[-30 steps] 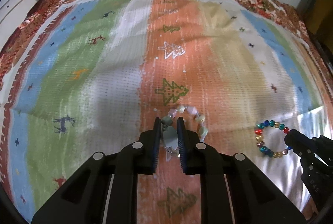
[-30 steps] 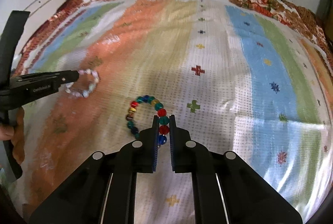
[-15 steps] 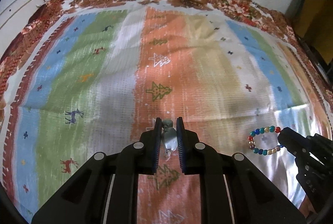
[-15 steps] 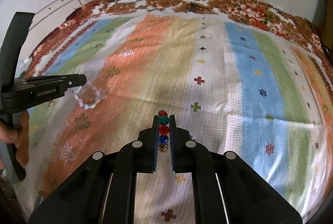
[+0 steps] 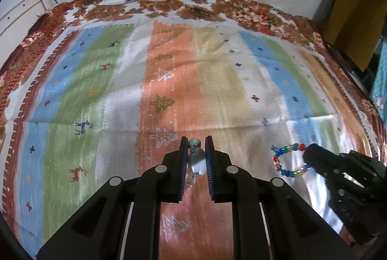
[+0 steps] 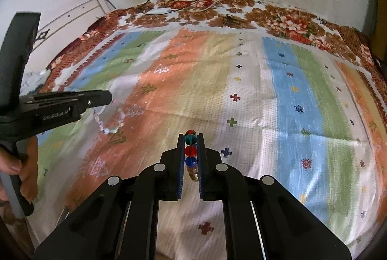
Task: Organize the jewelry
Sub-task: 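Lift both held bracelets and carry them over the tin box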
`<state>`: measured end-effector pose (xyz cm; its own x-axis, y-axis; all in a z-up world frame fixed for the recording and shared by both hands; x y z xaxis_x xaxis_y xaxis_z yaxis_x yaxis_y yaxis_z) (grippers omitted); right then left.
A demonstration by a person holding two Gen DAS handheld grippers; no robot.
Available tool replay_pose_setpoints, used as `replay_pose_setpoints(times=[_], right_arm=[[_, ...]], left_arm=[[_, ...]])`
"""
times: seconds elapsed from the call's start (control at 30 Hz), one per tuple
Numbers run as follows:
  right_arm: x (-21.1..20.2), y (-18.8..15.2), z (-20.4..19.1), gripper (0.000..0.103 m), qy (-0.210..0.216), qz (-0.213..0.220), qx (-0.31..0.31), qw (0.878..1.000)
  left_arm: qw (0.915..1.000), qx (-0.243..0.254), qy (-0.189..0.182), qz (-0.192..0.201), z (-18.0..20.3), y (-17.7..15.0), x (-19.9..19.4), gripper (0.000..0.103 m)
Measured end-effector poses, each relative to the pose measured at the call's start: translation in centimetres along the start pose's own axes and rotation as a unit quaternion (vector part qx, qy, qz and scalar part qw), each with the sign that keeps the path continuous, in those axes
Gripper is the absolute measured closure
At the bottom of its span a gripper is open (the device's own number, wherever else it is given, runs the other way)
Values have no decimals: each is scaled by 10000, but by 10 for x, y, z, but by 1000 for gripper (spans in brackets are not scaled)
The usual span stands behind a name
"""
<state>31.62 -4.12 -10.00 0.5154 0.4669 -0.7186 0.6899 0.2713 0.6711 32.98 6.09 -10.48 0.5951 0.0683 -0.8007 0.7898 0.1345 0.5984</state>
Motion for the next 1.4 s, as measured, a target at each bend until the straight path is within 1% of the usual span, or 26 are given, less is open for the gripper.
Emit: replay_pose_setpoints(times=[0.37, 0.77, 0.9, 1.07, 1.23, 1.4], right_arm=[[-25, -9, -17, 93, 115, 133, -79, 9998], [-53, -22, -33, 93, 246, 269, -137, 9992], [-59, -26, -36, 93, 242, 303, -142, 9991], [-69, -33, -43, 93, 274, 346, -206, 9988], [-79, -39, -48, 93, 249, 385, -317, 9984], [-87, -44, -58, 93, 340, 424, -383, 9978]], left_arm=[[9992, 88, -231, 318, 20, -14, -49, 89], [9977, 157, -398, 524, 28, -35, -86, 89], [9974, 167, -440, 550, 29, -41, -93, 89], [9970, 257, -396, 616, 31, -51, -102, 89], [9957, 368, -372, 761, 35, -61, -115, 89], [9958, 411, -402, 709, 36, -75, -120, 89]])
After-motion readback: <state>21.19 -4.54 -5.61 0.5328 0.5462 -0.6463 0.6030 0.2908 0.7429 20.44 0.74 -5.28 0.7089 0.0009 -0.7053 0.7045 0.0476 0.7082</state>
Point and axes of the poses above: each gripper's, at about its wrist camera, not at the fingertips, and x roughly the way its jaws point, z to its right, y to its top, the point moved 10 cm from there along x, roughly the way its jaws point, and after that the axes turned 10 degrees about y, right-handed, at the moved point
